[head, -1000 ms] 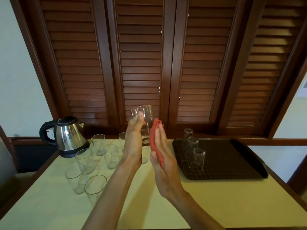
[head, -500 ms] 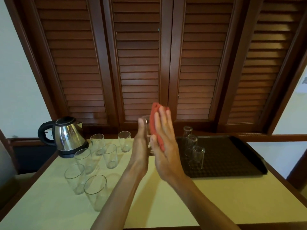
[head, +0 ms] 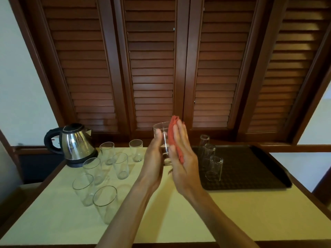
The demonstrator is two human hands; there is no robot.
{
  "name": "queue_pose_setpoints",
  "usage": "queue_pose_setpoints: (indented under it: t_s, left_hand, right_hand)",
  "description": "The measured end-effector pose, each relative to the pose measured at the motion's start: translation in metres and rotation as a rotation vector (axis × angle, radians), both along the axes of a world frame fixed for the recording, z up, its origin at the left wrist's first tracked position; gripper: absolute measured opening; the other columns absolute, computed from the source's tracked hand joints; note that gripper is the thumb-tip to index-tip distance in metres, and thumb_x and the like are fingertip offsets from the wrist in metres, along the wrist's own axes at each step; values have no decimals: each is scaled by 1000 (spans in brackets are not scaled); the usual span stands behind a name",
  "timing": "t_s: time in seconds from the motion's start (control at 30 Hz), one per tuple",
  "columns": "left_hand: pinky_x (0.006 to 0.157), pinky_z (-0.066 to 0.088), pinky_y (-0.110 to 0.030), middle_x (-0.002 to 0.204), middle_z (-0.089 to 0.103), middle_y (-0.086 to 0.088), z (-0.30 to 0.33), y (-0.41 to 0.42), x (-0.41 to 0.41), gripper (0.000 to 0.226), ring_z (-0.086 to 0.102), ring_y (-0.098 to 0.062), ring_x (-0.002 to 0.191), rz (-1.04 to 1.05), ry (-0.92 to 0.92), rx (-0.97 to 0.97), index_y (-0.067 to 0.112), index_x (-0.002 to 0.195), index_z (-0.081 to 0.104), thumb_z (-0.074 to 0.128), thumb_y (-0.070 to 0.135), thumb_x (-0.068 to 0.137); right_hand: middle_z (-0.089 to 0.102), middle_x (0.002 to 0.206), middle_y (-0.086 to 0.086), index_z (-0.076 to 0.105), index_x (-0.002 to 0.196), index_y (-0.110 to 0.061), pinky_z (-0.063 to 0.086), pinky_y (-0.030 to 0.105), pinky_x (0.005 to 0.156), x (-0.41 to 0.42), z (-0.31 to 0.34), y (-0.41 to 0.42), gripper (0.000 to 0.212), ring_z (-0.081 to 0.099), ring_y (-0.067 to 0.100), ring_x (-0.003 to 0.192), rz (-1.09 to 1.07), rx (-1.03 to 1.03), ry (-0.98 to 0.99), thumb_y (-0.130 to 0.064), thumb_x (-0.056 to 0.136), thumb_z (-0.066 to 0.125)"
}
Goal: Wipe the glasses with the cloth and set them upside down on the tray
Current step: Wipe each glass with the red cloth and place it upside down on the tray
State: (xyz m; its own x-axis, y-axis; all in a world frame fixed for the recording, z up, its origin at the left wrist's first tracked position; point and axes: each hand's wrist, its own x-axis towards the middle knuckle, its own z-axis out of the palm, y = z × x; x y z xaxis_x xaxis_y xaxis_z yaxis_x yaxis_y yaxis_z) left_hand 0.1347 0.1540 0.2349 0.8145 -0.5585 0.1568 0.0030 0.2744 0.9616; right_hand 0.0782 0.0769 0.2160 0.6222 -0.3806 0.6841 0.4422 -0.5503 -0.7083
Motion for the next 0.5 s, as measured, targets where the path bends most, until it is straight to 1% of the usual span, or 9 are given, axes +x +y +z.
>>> queue_pose_setpoints:
  t_s: [0.07,0.17,0.2,0.27,0.3,0.37,0.43,0.47,0.5]
  left_hand:
    - [108,52,-46,134,72,-4,-2,1,-4,58,67,-21,127,-26,13,-15,27,141,63,36,60,102]
    - [111,49,-51,129,73,-15,4,6,11,61,68,-29,125,13,108,-147,17,132,70,42,60,101]
    - [109,50,-51,125,74,-16,7,8,14,61,70,-28,121,33,118,-169,16,127,73,43,61,99]
    - [99,55,-45,122,77,-10,5,6,13,57,73,-22,117,60,80,-131,21,129,71,40,59,100]
    - [96,56,-41,122,77,-6,3,4,9,54,72,-20,117,55,53,-86,23,132,68,35,56,104]
    - [100,54,-39,125,76,-5,2,0,7,56,69,-21,123,44,65,-35,22,134,68,26,52,110]
    - [110,48,-45,130,74,-8,10,2,13,64,65,-25,129,37,110,-78,21,137,66,32,64,104]
    - [109,49,-46,130,73,-11,15,2,17,69,67,-26,127,43,114,-111,21,138,64,37,70,98]
    - [102,53,-44,127,73,-12,18,3,20,69,69,-26,122,76,100,-131,21,139,63,42,71,97]
  right_hand:
    - [14,169,-10,24,157,-23,21,50,126,1,13,-1,58,8,12,157,-15,-7,3,-45,105,36]
    - [13,169,-7,23,159,-17,16,50,126,-11,-17,8,60,5,19,157,85,-202,-25,-45,107,33]
    - [13,169,-8,22,159,-21,20,53,125,-13,-25,7,60,8,21,157,117,-188,-38,-47,107,33]
    - [12,169,-12,18,159,-37,32,61,117,-5,-20,-1,58,17,21,156,121,-25,-49,-51,106,35]
    - [13,169,-12,18,158,-40,32,60,118,1,-9,-4,57,18,19,156,84,39,-48,-51,105,36]
    - [14,169,-9,22,158,-28,22,53,125,6,7,-1,57,12,17,157,9,12,-61,-43,105,38]
    - [13,169,-7,25,157,-18,14,46,127,2,-4,8,58,7,17,157,19,-109,-37,-42,106,36]
    - [13,169,-8,24,158,-19,12,43,127,-2,-17,9,59,7,17,157,39,-147,-27,-45,106,34]
    - [13,169,-11,22,158,-22,13,39,127,-8,-25,9,60,8,14,157,70,-150,-17,-49,106,33]
